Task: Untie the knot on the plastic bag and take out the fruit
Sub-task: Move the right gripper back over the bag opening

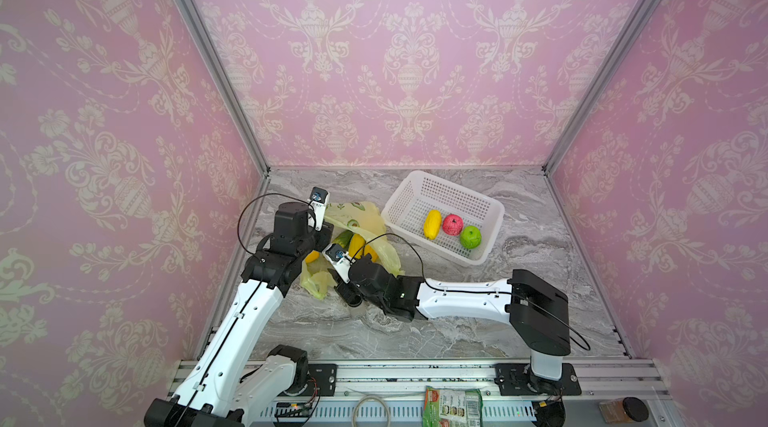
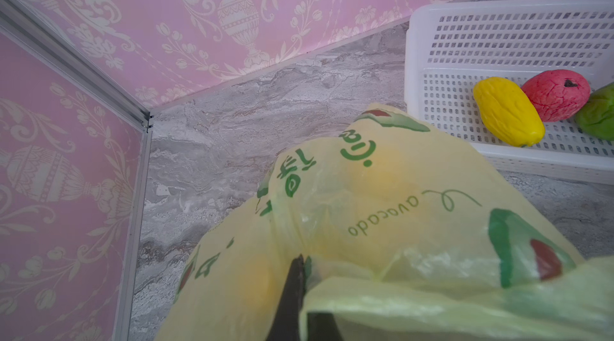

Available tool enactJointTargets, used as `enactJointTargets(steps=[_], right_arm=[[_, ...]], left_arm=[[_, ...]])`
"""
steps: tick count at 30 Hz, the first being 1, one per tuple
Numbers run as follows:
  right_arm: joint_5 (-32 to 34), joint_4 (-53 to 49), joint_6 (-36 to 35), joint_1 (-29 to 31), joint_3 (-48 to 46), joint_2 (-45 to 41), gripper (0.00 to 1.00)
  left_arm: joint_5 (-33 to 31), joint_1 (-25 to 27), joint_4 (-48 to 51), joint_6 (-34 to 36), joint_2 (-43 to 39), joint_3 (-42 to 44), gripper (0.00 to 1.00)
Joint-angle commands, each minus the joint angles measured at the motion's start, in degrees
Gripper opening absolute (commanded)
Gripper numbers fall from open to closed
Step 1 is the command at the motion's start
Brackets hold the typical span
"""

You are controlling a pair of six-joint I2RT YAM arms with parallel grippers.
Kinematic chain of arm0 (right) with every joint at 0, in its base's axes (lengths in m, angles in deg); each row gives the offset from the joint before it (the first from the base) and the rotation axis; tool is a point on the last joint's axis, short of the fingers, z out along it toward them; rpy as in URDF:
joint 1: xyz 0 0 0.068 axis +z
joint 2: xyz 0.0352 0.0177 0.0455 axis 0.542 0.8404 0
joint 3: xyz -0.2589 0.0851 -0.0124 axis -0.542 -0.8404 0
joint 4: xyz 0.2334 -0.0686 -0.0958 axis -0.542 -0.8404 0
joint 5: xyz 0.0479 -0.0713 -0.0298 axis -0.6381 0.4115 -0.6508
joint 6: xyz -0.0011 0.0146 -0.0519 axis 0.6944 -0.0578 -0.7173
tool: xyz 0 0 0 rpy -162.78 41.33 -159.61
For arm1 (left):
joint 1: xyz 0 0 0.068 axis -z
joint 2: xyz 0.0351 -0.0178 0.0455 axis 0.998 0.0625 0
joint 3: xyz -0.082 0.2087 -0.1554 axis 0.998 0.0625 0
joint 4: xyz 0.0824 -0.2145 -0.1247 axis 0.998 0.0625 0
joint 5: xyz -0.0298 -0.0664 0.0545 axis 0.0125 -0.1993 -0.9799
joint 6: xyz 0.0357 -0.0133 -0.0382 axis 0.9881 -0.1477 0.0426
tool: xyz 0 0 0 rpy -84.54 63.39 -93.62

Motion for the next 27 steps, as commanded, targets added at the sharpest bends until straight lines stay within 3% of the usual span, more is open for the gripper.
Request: enactJointTargets(steps=[1,7,13,23,27], right_arm=[[-1.5,3.9,1.6,-5.0,-4.9,1.8,0.26],[-0.8,9.1,0.8,-5.0,-10.8,-0.3,0.28],[1.0,8.6,0.7,-5.1,-9.8,0.8,0.32],[11.5,-9.8,5.8,-6.0,10.8,14.2,0.38],[15.4,-15.0,7.4,-7.3,19.8,20.2,0.47]], left_arm=[[9.6,3.4,5.8,0.0,-1.3,-0.2,0.00],[8.9,3.3,6.2,-0.6,-0.4,-0.6,0.00],[9.2,3.1,5.9,-1.0,-1.1,-0.7,0.00],[12.4,3.1,4.7,-0.8,-3.8,-0.5,0.00],[13.6,3.1,4.0,-0.5,-5.0,0.1,0.00]])
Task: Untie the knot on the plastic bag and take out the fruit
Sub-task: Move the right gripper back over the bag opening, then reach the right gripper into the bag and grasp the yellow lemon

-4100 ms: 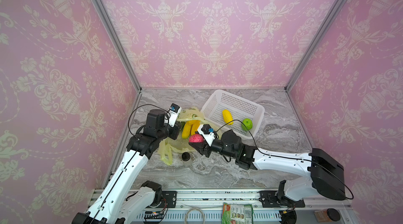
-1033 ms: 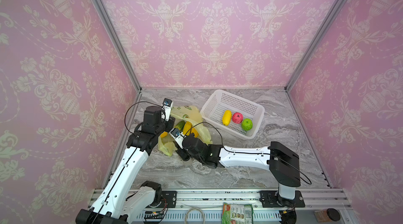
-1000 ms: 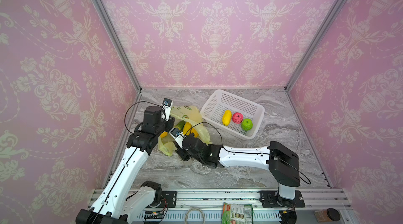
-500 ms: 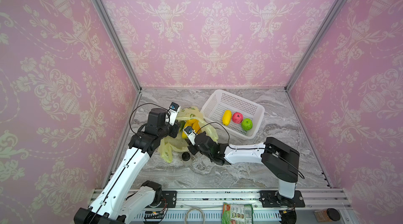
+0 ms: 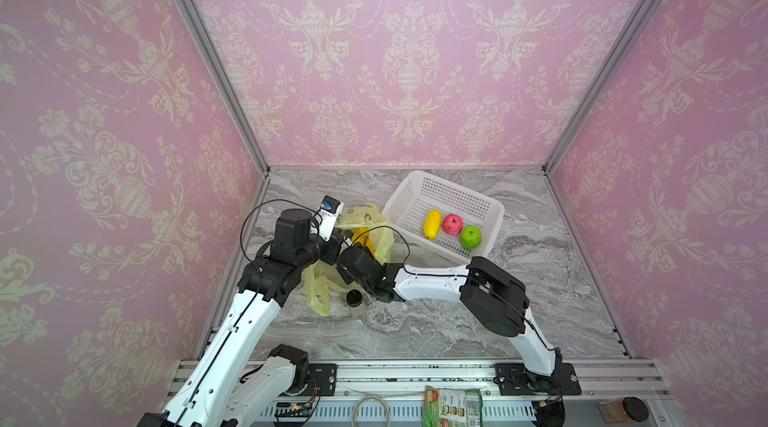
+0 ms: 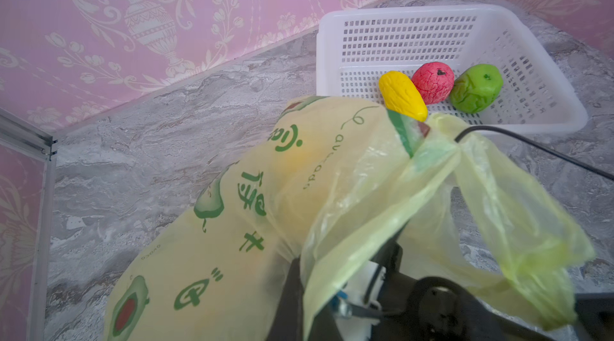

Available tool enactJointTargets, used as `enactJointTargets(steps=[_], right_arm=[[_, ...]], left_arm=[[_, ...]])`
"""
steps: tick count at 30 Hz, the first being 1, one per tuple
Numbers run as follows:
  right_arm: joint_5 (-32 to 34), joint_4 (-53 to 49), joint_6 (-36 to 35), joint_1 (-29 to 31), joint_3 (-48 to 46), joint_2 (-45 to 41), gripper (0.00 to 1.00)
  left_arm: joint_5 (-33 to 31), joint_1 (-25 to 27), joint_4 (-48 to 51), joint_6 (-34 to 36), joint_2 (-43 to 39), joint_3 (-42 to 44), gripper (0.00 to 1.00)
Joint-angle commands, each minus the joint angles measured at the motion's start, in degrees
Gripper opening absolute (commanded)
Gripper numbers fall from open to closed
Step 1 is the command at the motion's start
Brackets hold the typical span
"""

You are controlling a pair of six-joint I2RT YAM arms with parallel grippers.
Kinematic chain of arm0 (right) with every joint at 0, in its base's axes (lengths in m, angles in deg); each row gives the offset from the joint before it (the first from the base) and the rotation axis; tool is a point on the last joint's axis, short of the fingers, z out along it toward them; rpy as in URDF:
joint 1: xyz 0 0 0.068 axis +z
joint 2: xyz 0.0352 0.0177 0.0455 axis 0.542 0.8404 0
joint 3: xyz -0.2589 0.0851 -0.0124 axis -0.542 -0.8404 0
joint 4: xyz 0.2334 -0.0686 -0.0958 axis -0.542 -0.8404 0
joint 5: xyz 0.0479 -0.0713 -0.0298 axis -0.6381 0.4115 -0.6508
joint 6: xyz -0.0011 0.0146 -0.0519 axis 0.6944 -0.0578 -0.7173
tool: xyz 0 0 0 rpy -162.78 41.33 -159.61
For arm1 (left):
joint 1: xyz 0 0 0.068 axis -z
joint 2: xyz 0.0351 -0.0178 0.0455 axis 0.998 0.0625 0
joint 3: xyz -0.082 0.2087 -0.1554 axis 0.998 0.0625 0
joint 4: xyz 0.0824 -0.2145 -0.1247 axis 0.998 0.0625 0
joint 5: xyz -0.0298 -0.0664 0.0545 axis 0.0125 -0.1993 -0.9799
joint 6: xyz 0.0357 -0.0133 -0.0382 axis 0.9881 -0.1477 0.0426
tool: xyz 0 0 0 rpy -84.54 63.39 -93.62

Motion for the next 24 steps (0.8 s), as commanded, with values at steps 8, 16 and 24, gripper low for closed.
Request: enactJointTargets(steps=[8,16,24], right_arm=[[17.5,-1.5,-1.4,-1.9,10.1,7.3,0.69],[22.1,2.0,-2.1,-3.5,7.9,7.3,0.78],[17.1,-11.1,5.3,-5.7,14.4,9.2,0.94]], left_arm=[[5.8,0.2,-0.9,-0.1,-1.8,0.5,0.00],[7.7,0.2,-1.0,-0.2,-1.8,0.6,0.00],[11.0,0.2,-1.6,-0.2,-2.3,0.7,0.00]])
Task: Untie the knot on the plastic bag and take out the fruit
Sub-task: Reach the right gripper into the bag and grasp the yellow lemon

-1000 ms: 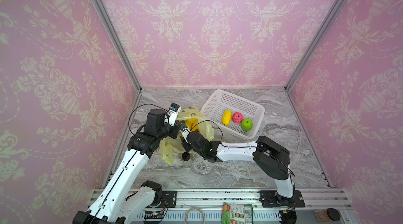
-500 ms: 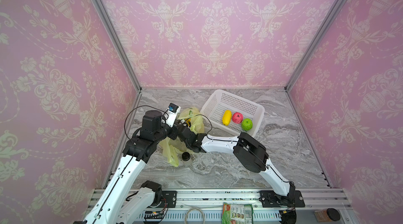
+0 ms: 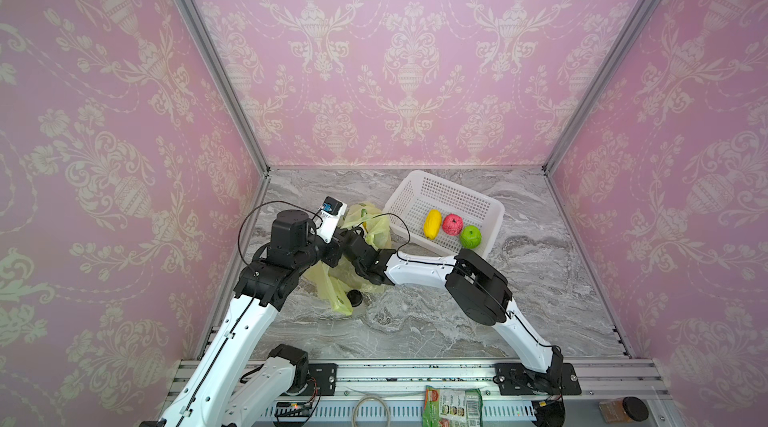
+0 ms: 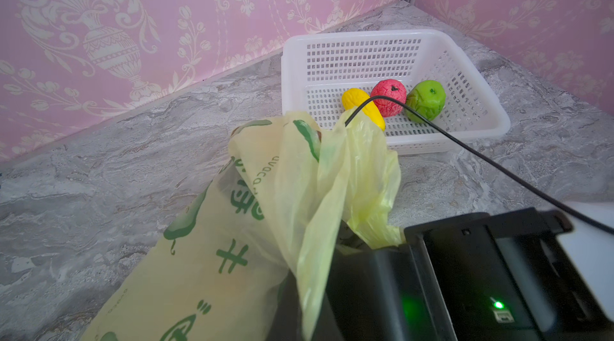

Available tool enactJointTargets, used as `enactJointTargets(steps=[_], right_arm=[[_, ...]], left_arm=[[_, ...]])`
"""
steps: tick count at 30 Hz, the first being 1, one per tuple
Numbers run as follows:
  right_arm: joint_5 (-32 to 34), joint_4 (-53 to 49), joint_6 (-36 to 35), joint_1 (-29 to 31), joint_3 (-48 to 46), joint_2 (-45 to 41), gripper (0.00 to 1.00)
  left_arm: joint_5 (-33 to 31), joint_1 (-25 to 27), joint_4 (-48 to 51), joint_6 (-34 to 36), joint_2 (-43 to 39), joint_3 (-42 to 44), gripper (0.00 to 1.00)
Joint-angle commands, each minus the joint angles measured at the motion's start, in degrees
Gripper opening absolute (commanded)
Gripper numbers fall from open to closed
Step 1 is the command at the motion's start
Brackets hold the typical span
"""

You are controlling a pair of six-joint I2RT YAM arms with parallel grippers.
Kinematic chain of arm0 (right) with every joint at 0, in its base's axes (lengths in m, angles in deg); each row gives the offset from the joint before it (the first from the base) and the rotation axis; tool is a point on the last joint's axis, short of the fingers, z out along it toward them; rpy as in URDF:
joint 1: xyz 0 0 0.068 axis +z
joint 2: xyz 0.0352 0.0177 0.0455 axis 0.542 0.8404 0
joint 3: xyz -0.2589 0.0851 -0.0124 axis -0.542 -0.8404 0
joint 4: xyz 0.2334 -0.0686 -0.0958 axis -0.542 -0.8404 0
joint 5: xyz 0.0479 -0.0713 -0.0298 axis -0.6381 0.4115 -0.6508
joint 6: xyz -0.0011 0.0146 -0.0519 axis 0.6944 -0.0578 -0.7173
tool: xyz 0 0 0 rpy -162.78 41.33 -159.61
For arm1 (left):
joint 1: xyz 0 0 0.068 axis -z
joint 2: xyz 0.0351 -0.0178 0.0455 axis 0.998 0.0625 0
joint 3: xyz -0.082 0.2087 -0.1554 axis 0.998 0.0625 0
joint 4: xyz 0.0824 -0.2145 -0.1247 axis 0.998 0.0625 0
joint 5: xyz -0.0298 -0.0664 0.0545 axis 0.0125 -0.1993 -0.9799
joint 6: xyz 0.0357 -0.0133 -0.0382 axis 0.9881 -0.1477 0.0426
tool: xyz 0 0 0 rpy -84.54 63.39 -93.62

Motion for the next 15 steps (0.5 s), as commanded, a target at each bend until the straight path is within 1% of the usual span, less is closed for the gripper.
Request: enactJointTargets(steps=[1,2,5,8,10,15], right_arm=[[-2.6,-8.5,5.7,-1.4,4.4,2.2,0.94],[-3.3,-8.8,6.3,-1.5,4.4,2.4,0.93],[-4.1,-5.6,6.4,-1.5,1.8,1.3,0.94],[-2.4,-3.6,7.2,-1.5,-0.7,0.0,0.95],[-1.4,1.0,7.1,-1.3,-4.4,-1.7,0.95],[1.3,16.0,5.1,-0.8,-16.2,-7.3,0.96]], left_arm=[[4.7,0.2,-0.9,-0.2,-1.1,0.7,0.00],[6.1,0.2,-1.4,-0.4,-1.5,0.8,0.00],[10.7,0.2,-3.0,-0.8,-2.7,1.4,0.00],[16.0,0.2,-4.6,-1.5,-4.2,1.8,0.00],[18.0,0.2,-6.1,-2.0,-5.8,2.4,0.00],[20.3,0.3,-8.2,-2.5,-7.9,3.6,0.00]])
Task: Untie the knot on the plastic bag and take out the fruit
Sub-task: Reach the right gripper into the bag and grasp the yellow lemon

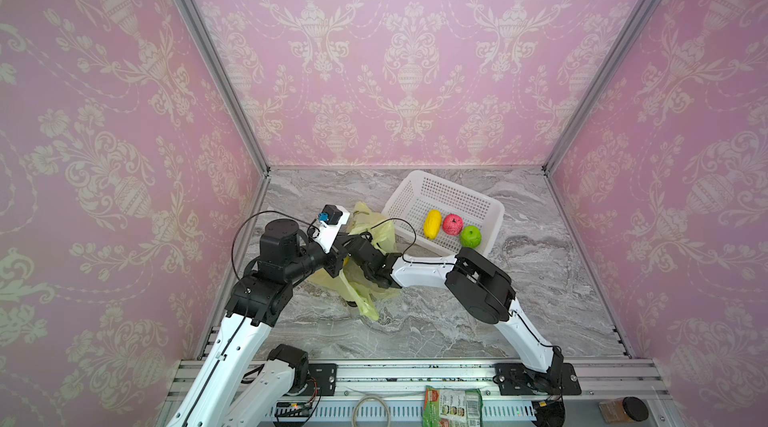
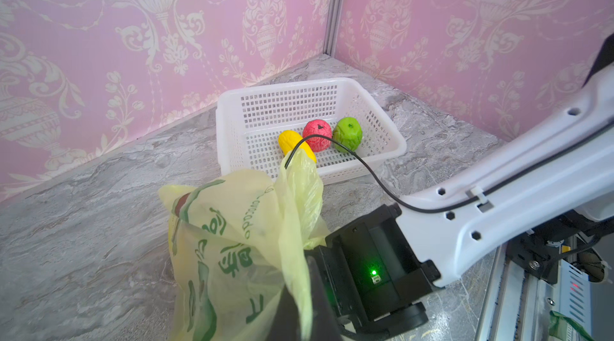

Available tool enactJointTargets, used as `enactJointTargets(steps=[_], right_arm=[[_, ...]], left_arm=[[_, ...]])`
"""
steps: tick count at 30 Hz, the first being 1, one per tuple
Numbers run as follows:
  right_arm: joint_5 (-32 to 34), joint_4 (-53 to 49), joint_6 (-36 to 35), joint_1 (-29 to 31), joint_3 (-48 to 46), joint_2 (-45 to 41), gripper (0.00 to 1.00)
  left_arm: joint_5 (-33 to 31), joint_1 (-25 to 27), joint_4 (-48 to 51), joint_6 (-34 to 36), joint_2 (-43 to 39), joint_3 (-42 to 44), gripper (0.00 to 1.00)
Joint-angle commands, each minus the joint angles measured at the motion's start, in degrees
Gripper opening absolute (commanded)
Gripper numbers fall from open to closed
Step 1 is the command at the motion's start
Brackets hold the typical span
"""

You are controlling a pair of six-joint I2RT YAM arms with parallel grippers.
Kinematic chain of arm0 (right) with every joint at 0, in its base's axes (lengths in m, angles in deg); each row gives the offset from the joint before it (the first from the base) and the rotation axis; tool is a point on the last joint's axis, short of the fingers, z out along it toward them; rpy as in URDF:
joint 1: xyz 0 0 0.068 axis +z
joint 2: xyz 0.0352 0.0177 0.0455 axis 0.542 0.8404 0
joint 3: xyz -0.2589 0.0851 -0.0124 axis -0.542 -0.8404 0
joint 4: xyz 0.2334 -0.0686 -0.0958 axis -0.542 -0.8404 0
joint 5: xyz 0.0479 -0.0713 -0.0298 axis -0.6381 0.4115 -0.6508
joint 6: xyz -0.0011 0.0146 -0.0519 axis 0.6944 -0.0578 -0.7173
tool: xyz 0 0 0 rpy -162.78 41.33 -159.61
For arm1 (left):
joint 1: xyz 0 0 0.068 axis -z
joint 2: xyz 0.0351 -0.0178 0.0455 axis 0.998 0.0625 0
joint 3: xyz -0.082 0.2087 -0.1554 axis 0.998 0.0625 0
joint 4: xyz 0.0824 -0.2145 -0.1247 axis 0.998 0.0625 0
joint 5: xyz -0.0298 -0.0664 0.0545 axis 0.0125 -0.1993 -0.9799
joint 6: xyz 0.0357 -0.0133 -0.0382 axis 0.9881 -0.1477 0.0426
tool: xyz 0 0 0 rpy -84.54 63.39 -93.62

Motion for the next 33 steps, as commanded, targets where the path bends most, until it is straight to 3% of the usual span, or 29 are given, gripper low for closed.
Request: enactJointTargets(steps=[1,7,16,20,23,29,33], right_arm=[[3.4,11.1,-0.4,0.0,-6.3,-5.0,0.96],[5.5,19.9,-1.8,-0.1,-10.5,-5.5,0.98],[5.6,3.6,8.0,-1.3,1.5,-0.2,0.93],[3.7,-1.3,9.3,-2.0,4.9,1.1,0.78],[2.1,2.8,8.8,-2.2,1.4,-0.4,0.66],[-2.4,7.3,6.3,-2.2,-3.9,-4.0,0.44],[-6.5,13.5,6.0,-2.2,-10.8,-8.6,0.38]], left_arm=[[5.3,0.3,-2.9,-1.4,-0.8,0.6,0.00],[4.6,0.2,-2.5,-0.9,-0.1,0.5,0.00],[5.7,0.2,-2.6,-1.0,-0.2,0.7,0.00],[6.7,0.2,-3.1,-1.5,-0.3,0.7,0.00],[4.9,0.3,-2.7,-1.4,-0.2,0.8,0.00],[-7.0,0.2,0.9,0.4,1.7,0.0,0.00],[-11.5,0.2,2.4,1.0,2.8,-0.6,0.00]])
